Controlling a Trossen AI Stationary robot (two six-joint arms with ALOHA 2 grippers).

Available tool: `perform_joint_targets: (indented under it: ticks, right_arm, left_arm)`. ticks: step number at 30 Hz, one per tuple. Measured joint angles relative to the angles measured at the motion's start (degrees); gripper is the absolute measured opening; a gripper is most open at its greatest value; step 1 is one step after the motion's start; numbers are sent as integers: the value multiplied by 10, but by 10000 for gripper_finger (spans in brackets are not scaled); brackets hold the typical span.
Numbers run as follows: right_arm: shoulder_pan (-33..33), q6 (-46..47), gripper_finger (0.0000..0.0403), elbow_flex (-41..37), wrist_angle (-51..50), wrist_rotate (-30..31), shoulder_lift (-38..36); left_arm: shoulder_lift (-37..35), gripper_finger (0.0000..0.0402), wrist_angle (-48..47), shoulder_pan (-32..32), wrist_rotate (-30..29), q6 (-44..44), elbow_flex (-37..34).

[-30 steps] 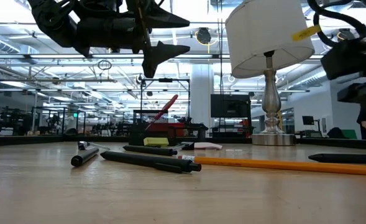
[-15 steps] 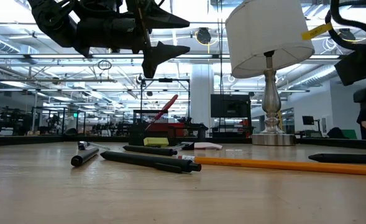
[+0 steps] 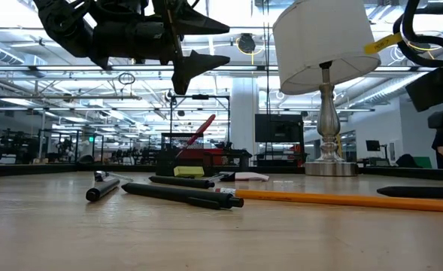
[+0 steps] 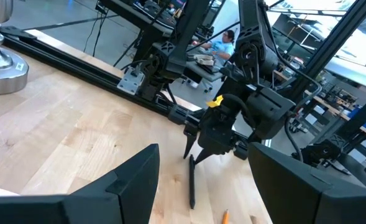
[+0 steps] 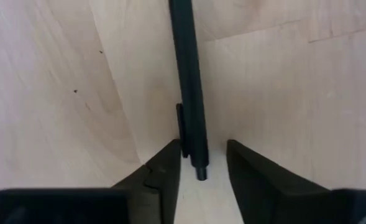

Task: Pick and place office supplies into organizer
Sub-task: Put the black pen into the black desk organizer

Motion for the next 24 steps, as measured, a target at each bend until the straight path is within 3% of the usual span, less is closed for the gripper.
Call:
perform_joint_targets:
  ticks: [10,24]
  right_arm:
    - [0,-10,44,-1,9,0,0]
    - [0,-34,42,-1,11,40,1]
  left_arm:
    - [0,255,0,0,0,0,0]
    - [0,255,0,-4,-18,-16,0]
